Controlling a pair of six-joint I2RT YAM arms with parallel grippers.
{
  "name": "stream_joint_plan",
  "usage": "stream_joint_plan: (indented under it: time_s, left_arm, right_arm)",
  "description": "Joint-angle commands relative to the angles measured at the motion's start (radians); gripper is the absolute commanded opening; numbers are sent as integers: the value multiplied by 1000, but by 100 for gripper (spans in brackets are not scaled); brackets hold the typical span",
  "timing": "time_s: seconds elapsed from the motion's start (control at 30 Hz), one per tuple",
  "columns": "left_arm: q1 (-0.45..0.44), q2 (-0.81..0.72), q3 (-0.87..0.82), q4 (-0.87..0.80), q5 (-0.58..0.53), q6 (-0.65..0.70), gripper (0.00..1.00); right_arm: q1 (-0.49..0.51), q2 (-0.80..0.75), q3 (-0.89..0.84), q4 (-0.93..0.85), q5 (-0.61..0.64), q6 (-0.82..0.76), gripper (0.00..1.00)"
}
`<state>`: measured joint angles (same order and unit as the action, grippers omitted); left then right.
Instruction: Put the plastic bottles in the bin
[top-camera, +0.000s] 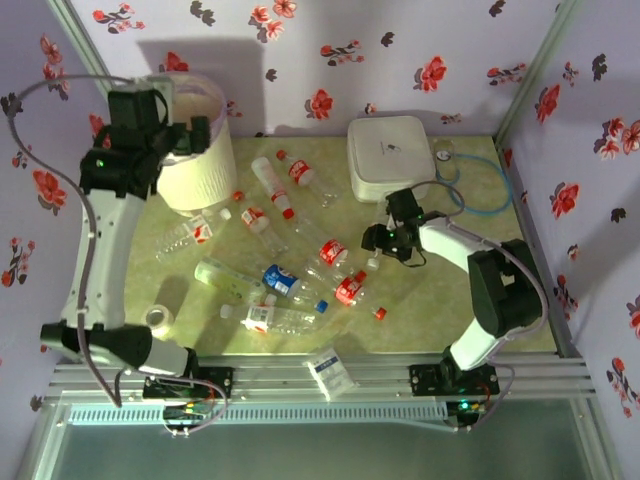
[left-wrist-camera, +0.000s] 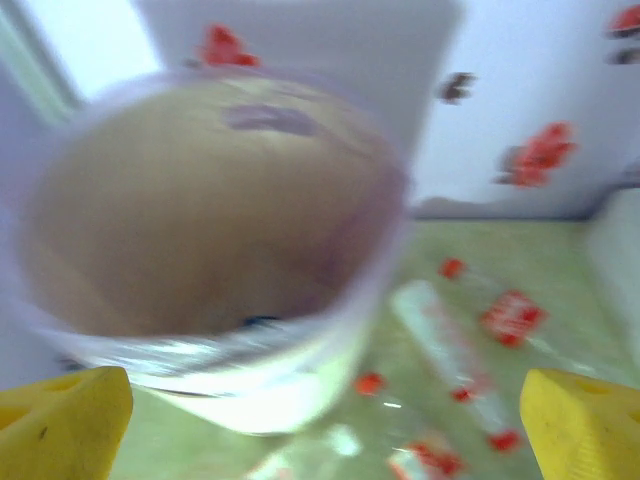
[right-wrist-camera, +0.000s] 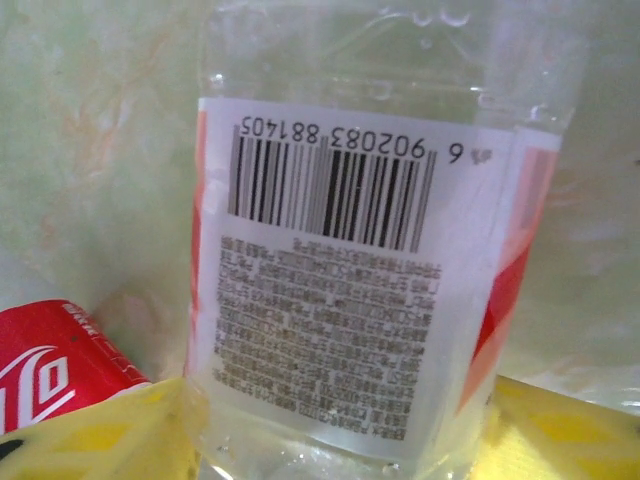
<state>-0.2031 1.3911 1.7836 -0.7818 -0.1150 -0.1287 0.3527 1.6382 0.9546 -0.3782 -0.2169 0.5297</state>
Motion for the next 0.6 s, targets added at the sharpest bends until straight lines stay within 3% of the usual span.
stream_joint_plan:
  time_s: [0.0,0.13,0.3,0.43,0.57]
  left_arm:
    - [-69,-66,-143,206,258,-180,100]
    - [-176,-70,-243,304,277,-273,100]
    - [-262,-34,-400,566,420,-443,100]
    - [-318,33,-518,833,558,-594,100]
    - [-327,77,-544,845,592,-612,100]
  right_arm:
    - [-44,-60,29,-100,-23,-69,60]
    - [-69,-135,77,-216,-13,-161,56]
    - [-85,-236,111,-263,-59,-245,54]
    - [-79,-296,87,-105,-280,-269,54]
    - [-32,-324,43,172,-422,-183,54]
